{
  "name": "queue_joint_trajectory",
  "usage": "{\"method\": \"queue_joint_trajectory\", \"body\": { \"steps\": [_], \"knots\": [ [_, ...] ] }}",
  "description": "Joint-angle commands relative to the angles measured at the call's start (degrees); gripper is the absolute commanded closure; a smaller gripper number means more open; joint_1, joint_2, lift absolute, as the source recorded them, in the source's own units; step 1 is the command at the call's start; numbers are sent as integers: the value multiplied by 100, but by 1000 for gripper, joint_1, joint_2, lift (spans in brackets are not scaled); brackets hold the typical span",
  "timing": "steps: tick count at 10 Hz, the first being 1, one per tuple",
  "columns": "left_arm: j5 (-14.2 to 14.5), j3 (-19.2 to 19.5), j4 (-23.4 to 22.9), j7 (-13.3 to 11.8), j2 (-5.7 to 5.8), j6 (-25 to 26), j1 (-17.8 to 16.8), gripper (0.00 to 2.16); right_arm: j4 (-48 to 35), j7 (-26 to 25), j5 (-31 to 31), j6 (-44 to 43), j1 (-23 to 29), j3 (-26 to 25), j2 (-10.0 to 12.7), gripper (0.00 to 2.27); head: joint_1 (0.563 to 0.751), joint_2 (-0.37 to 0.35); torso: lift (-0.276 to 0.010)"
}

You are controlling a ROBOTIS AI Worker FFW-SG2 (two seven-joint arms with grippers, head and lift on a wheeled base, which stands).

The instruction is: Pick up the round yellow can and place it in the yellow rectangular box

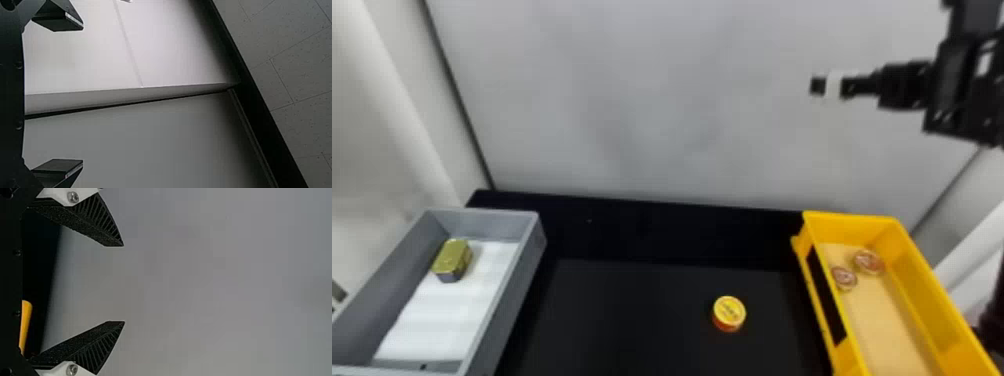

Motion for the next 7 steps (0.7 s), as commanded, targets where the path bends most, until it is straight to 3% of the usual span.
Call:
{"method": "queue_joint_trajectory", "body": {
  "steps": [1, 7],
  "knots": [
    [0, -23, 18, -9, -7, 2, -13, 64, 728, -28, -598, -163, 318, -12, 15, 64, 694, -78, -8],
    [0, -40, 71, -35, -16, -60, -5, 62, 2530, 69, -871, -1122, 705, 366, 42, 65, 694, -78, -8]
  ]
}}
